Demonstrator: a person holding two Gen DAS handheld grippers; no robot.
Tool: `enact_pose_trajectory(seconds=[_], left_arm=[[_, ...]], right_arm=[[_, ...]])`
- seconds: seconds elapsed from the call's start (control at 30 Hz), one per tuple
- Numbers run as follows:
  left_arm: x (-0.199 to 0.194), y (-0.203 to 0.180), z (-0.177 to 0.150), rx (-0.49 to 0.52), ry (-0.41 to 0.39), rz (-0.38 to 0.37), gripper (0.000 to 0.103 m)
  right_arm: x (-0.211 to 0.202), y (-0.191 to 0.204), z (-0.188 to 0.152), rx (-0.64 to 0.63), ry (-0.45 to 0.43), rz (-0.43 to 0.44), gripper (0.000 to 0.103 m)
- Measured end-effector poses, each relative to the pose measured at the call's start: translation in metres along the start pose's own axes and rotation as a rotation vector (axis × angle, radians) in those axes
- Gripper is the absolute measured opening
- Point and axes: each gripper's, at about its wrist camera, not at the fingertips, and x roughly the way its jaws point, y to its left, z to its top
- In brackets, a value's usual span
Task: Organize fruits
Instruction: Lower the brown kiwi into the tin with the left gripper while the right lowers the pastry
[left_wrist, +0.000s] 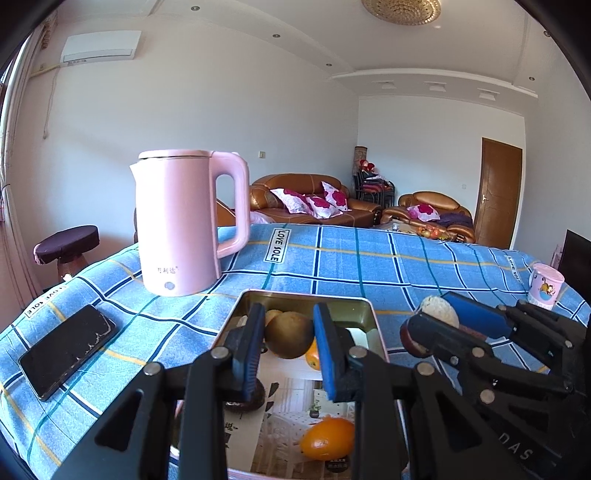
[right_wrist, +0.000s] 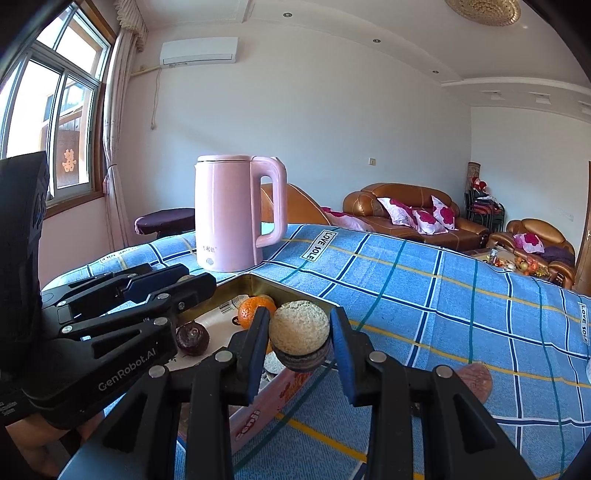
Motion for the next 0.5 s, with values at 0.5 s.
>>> enact_pose_trajectory(seconds=[0.5], left_arm=[[0.011,0.015,0.0,0.007,0.048,0.029,0.028]], right_arm=[[0.016,0.02,0.005,-0.031,0.017,0.037,0.036]])
